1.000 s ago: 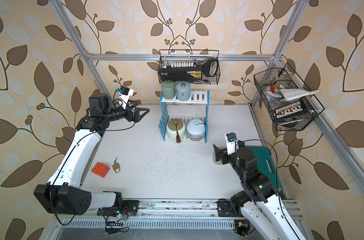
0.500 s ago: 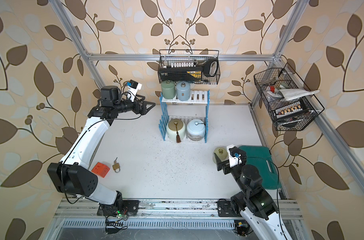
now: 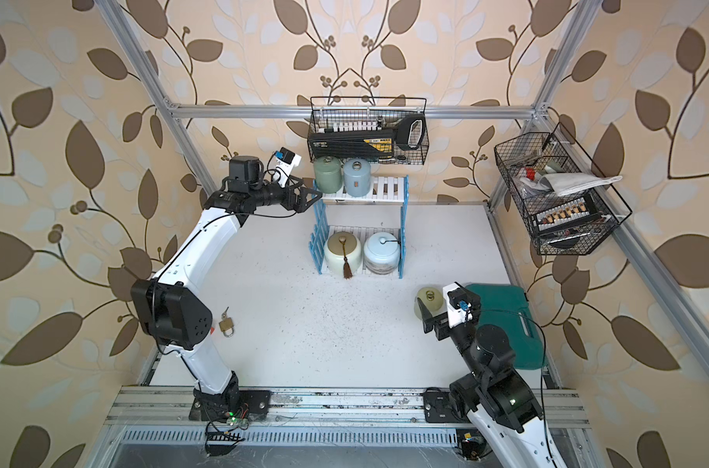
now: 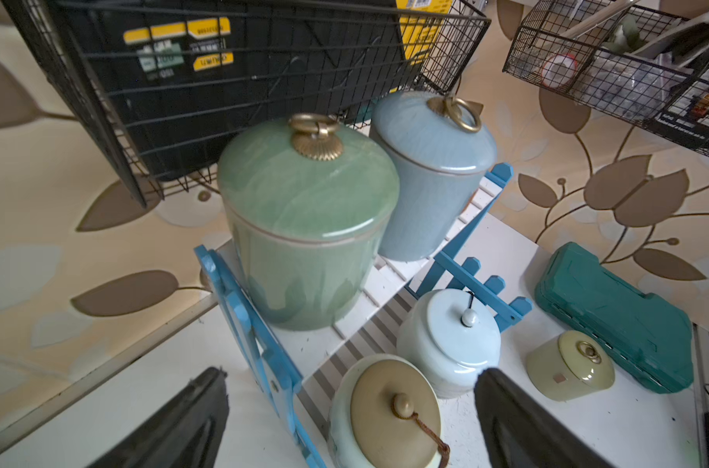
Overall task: Remove the tea canisters from the shelf
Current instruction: Pick up the tea canister from the shelf.
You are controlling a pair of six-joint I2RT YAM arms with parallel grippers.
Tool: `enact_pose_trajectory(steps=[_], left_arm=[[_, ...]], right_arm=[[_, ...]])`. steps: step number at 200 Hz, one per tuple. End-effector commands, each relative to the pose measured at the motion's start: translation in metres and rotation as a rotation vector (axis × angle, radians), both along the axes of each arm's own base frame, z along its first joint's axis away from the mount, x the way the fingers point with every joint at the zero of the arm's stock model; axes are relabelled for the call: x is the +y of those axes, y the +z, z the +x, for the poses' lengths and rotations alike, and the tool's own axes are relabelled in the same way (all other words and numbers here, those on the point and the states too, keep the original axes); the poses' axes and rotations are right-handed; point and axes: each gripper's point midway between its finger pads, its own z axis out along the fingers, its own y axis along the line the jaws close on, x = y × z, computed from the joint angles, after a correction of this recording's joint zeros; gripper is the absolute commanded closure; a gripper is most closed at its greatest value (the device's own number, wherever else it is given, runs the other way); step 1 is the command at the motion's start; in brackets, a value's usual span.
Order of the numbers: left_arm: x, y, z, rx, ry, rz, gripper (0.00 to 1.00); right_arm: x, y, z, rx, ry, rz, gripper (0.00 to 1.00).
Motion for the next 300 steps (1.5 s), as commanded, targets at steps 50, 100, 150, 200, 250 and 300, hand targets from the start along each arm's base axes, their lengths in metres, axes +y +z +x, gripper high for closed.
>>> enact_pose_trajectory(steps=[50,100,150,200,250,300], left_arm=[[-0.018,0.029,0.036,-0.153,-0.011,0.000,0.01],[-0.030,0.037,0.047,-0.189,-0.051,-0.027,0.01],[-0.047,0.036,0.049,-0.200,-0.120,-0.068,0.01],[-0.055,0.043,0.055,-0.215,-0.125,-0.117,0.01],[-0.060,0.045,0.063,-0.237,-0.124,-0.125,0.03],[-0.062,0.045,0.064,-0.247,-0.133,-0.130,0.13]], right_arm=[[0.000,-0.001,0.001,-0.014,0.000,-0.007,0.01],[0.000,-0.004,0.003,-0.003,0.004,-0.014,0.01],[-0.001,-0.004,0.003,-0.003,-0.002,-0.017,0.01],[0.000,-0.006,0.004,0.002,0.002,-0.020,0.01],[0.000,-0.007,0.005,0.007,0.001,-0.023,0.01],[0.000,-0.008,0.005,0.010,0.000,-0.024,0.01]])
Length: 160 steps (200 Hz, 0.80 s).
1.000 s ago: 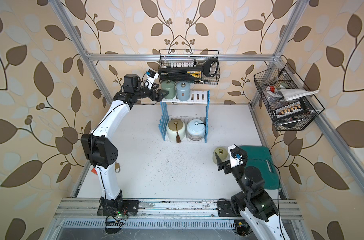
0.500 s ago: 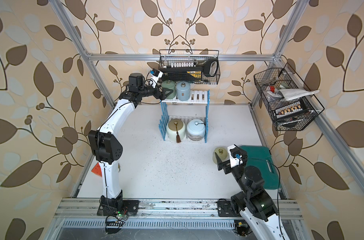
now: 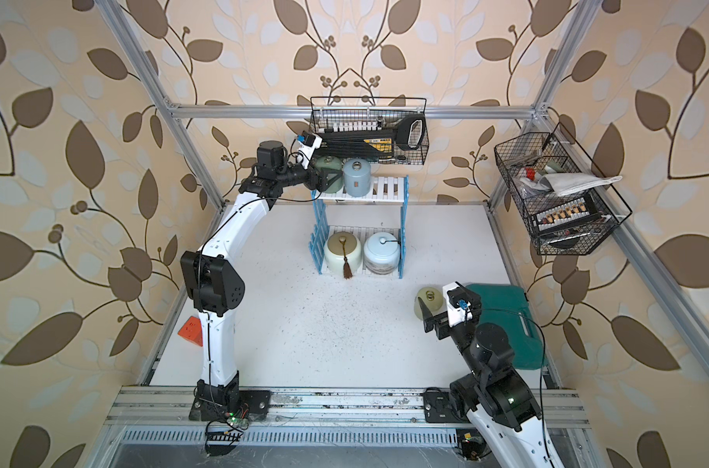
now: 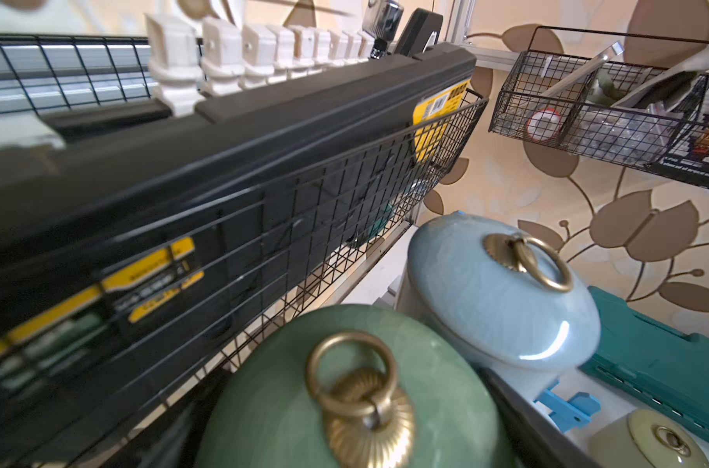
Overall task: Remove the tea canisters from the shelf
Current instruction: Pick up the tea canister from the shelf.
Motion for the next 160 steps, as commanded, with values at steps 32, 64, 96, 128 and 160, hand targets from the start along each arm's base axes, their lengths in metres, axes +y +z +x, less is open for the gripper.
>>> enact_pose_trajectory(steps=[32,64,96,128,160], left_arm=[[-0.003,0.036,-0.009,-0.109,-0.025,-0.022,0.29],[-0.001,0.043,-0.017,-0.118,-0.025,-0.012,0.40],[0.003,0.058,-0.029,-0.160,-0.030,-0.007,0.44],[0.007,0.076,-0.042,-0.191,-0.025,-0.008,0.47],[0.012,0.092,-0.058,-0.226,-0.020,-0.014,0.50]], right_arm=[[0.003,-0.003,0.002,-0.004,0.014,-0.007,0.01],[0.004,-0.004,0.002,0.000,0.018,-0.008,0.01],[0.004,-0.005,0.002,0.000,0.021,-0.009,0.01],[0.005,-0.006,0.003,0.004,0.025,-0.010,0.01],[0.005,-0.005,0.003,0.001,0.026,-0.009,0.01]])
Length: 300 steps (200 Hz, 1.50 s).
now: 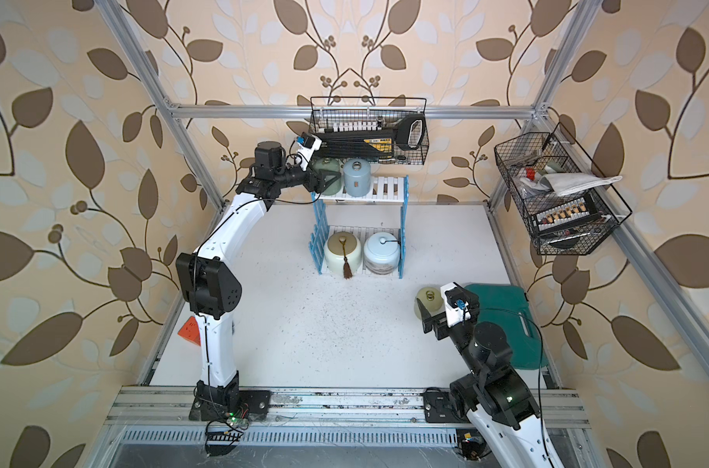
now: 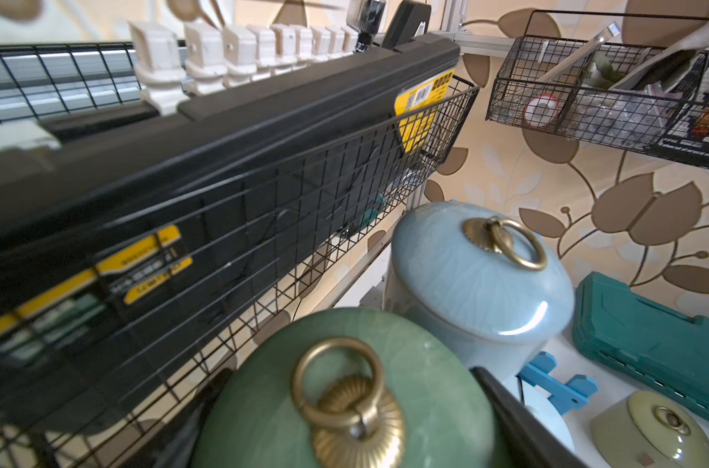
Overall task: Remove the tea canisters from the shelf
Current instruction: Pick up the tea canister from the shelf.
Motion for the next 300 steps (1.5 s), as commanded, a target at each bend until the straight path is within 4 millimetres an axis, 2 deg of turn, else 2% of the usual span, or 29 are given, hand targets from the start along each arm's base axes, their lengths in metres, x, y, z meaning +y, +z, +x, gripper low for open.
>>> enact_pose_trajectory(steps=[1,37,39,43,104,134,166,223,251,300], left_arm=[[0.008,0.090,-0.044,-0.214,-0.021,-0.053,0.50],[0.014,0.112,-0.064,-0.258,-0.014,-0.081,0.52],[0.014,0.103,-0.063,-0.237,-0.014,-0.076,0.52],[0.014,0.102,-0.064,-0.233,-0.014,-0.076,0.53],[0.018,0.115,-0.098,-0.239,-0.042,-0.082,0.54],[0.010,0.125,-0.126,-0.262,-0.078,-0.088,0.54],[-0.008,0.130,-0.163,-0.266,-0.151,-0.103,0.57],[-0.050,0.101,-0.219,-0.250,-0.288,-0.126,0.57],[-0.064,0.081,-0.227,-0.205,-0.330,-0.154,0.57],[-0.089,0.041,-0.243,-0.256,-0.399,-0.224,0.56]], right_arm=[[0.002,0.001,0.002,-0.014,0.008,-0.003,0.01],[0.002,0.002,0.002,-0.018,0.008,-0.002,0.01],[0.001,0.001,0.002,-0.017,0.007,-0.002,0.01],[0.002,0.002,0.002,-0.017,0.008,-0.002,0.01],[0.002,0.003,0.001,-0.024,0.012,0.001,0.01],[0.003,0.003,0.000,-0.026,0.017,-0.001,0.01],[0.002,0.005,-0.001,-0.037,0.014,0.001,0.01],[0.001,0.007,-0.001,-0.043,0.012,0.003,0.01],[0.001,0.007,-0.001,-0.045,0.009,0.004,0.01],[-0.001,0.007,-0.002,-0.046,0.003,0.001,0.01]])
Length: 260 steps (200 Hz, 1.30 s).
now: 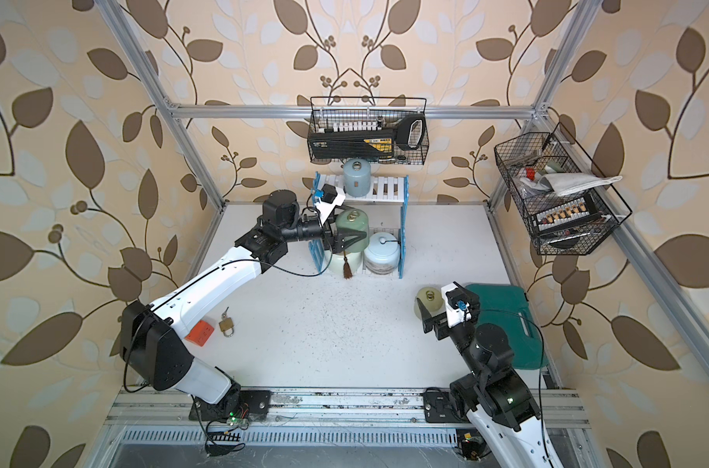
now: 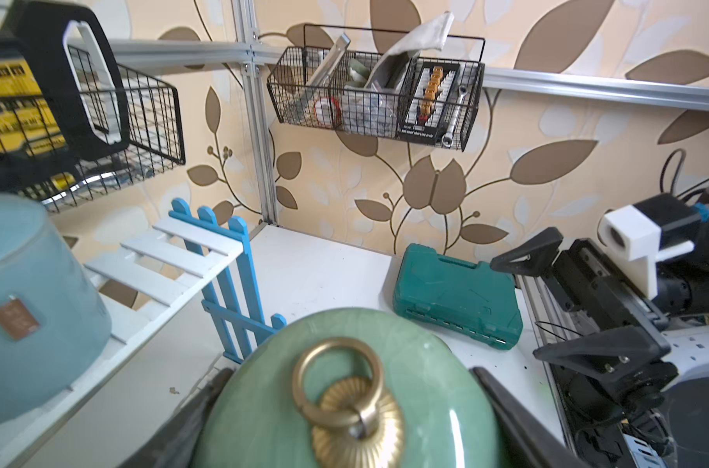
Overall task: Remove the tea canisters from the shelf
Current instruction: Pick up the tea canister from the shelf, then place the tea canister at the center of the board.
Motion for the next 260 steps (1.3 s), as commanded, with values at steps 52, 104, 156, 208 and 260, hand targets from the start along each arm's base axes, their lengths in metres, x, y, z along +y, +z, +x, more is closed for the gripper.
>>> enact_pose_trajectory(steps=[52,104,156,208,260], left_arm=[[-0.032,-0.001,-0.027,-0.152,-0.084,-0.148,0.56],[-0.049,-0.049,-0.034,-0.149,-0.104,-0.119,0.59],[-0.059,-0.096,-0.046,-0.176,-0.134,-0.093,0.58],[-0.076,-0.132,-0.052,-0.100,-0.163,-0.066,0.60],[-0.093,-0.160,-0.050,-0.042,-0.219,-0.063,0.61]], right_arm=[[-0.002,0.002,0.000,-0.022,-0.005,0.000,0.01],[-0.002,0.004,-0.002,-0.033,0.000,0.004,0.01],[-0.002,0.006,-0.003,-0.043,-0.001,0.008,0.01],[-0.002,0.006,-0.004,-0.042,0.002,0.008,0.01],[-0.002,0.006,-0.003,-0.040,-0.001,0.008,0.01]])
